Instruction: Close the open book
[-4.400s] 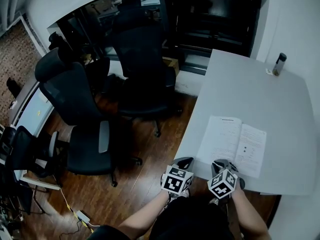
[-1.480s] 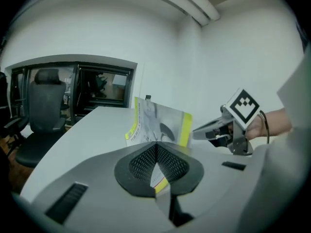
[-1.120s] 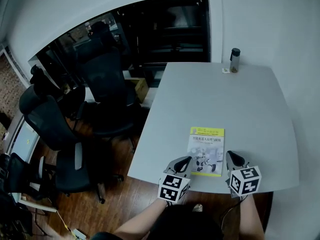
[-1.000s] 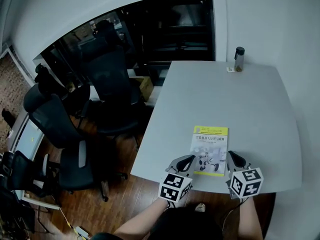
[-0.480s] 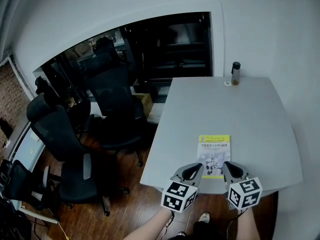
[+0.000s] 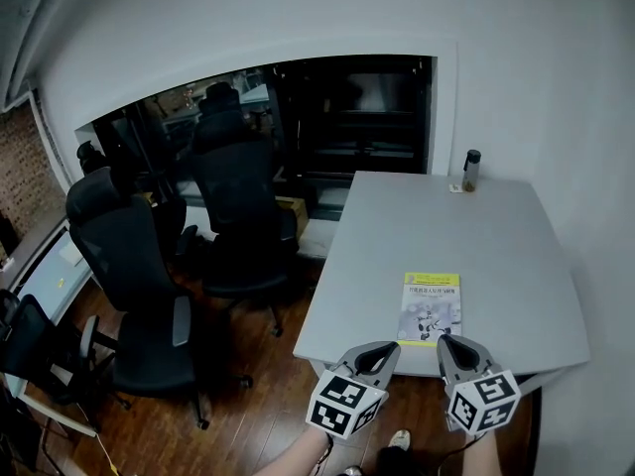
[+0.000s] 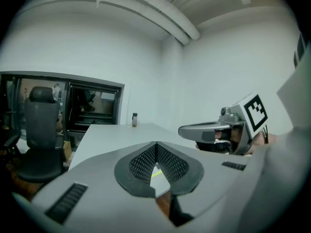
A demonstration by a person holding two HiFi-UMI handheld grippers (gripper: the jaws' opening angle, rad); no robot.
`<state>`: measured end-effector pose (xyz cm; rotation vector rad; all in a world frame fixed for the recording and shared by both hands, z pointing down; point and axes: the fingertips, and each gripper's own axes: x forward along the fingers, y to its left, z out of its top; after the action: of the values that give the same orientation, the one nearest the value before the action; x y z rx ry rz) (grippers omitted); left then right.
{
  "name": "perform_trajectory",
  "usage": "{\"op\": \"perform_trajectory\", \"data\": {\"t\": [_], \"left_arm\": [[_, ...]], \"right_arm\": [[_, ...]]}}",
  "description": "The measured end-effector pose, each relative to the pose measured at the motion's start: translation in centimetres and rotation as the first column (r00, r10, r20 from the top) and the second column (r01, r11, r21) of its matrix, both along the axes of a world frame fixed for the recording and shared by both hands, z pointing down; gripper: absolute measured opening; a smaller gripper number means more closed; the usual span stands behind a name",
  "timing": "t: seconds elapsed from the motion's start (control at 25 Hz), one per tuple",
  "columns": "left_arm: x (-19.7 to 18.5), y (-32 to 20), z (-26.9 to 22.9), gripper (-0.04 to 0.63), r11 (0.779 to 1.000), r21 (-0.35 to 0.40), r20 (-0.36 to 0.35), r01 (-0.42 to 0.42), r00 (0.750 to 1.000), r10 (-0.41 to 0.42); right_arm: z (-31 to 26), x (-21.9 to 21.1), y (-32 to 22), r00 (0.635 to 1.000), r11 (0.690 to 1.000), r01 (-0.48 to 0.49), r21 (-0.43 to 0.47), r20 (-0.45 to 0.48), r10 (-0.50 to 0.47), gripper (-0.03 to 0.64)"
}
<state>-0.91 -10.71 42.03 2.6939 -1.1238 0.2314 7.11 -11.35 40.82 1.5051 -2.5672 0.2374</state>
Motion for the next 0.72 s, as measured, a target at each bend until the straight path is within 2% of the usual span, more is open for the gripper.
{"op": "perform_trajectory", "data": {"t": [0.16, 0.72], "left_arm": [[-1.3, 1.4, -0.7, 0.005, 1.0, 0.005, -0.026, 0.013, 1.0, -0.013], [-2.2, 3.7, -2.9, 0.005, 0.998, 0.055, -0.029, -0.004, 1.0, 0.006]], "right_arm": [[-0.8, -1.1, 1.8, 1.0, 1.0, 0.004, 0.013, 0.009, -0.005, 0.003], [-3.4, -2.6, 3.9, 0.999, 0.998, 0.024, 0.06, 0.039, -0.027, 0.003]]}}
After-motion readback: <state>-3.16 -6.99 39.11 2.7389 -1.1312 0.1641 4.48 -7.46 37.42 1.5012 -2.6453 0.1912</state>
